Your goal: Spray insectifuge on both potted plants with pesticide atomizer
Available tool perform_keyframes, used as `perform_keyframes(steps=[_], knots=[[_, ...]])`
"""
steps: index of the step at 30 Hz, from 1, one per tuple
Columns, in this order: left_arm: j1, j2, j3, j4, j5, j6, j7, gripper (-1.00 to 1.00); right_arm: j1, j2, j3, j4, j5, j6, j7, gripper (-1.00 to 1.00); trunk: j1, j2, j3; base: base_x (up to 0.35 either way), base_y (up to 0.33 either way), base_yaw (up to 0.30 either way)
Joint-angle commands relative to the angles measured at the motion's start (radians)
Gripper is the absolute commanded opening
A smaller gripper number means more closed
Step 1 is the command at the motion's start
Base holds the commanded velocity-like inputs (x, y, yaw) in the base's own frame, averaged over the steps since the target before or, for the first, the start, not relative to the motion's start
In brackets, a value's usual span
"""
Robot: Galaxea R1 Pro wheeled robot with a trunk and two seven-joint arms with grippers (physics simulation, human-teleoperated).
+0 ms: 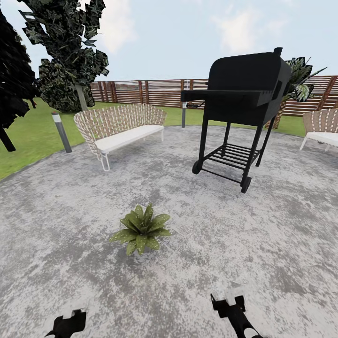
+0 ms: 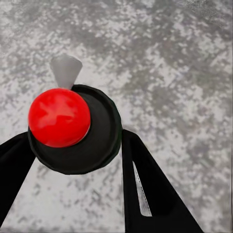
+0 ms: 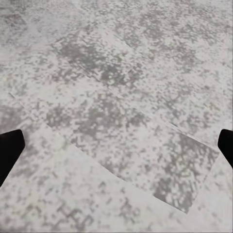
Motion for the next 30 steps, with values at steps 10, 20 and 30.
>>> perform_keyframes(steps=[10,20,30], knots=[[0.003,-0.003,-0.005,0.002,0.020,-0.009,-0.005,-1.00,0.054,0.011,0.009,0.092,-0.007,0.002,-0.002,1.00,0.000,0.000,-0.001,0.000,0.000,0.000],[0.017,-0.001,-0.005,-0.002,0.019,-0.010,-0.004,-1.00,0.188,0.014,0.009,0.096,-0.009,0.003,-0.001,1.00,0.000,0.000,-0.001,0.000,0.000,0.000],[0.022,0.002,-0.005,-0.011,0.019,-0.010,-0.004,-1.00,0.188,0.014,0.009,0.097,-0.009,0.003,-0.001,1.00,0.000,0.000,-0.001,0.000,0.000,0.000]])
